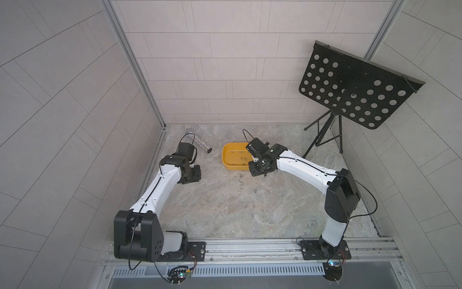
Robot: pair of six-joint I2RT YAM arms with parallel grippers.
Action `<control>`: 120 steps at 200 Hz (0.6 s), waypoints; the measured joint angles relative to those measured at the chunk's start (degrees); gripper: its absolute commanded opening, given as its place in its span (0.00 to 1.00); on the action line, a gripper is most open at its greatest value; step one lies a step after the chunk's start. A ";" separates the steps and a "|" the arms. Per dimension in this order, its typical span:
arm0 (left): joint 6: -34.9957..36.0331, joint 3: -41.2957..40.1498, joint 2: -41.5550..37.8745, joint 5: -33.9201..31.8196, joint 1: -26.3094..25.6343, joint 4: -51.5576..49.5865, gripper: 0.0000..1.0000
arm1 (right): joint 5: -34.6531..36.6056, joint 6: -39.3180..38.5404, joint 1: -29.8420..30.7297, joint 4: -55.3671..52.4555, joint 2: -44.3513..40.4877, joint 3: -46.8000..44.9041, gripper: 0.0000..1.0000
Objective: Put the screws on the desktop into the storage box
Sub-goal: Pick up the screw from the center of the board.
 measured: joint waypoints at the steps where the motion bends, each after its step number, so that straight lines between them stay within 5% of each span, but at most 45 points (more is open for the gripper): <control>1: -0.02 0.00 0.00 0.00 0.00 -0.02 0.34 | 0.00 -0.04 0.00 -0.09 0.00 0.31 0.13; 51: 0.00 0.00 0.00 0.00 0.00 -0.02 0.35 | 0.04 -1.03 -0.57 -1.27 1.57 5.77 0.30; 120: 0.09 0.02 0.00 0.20 0.00 -0.02 0.35 | -1.01 3.04 0.85 -0.59 1.68 -11.21 0.41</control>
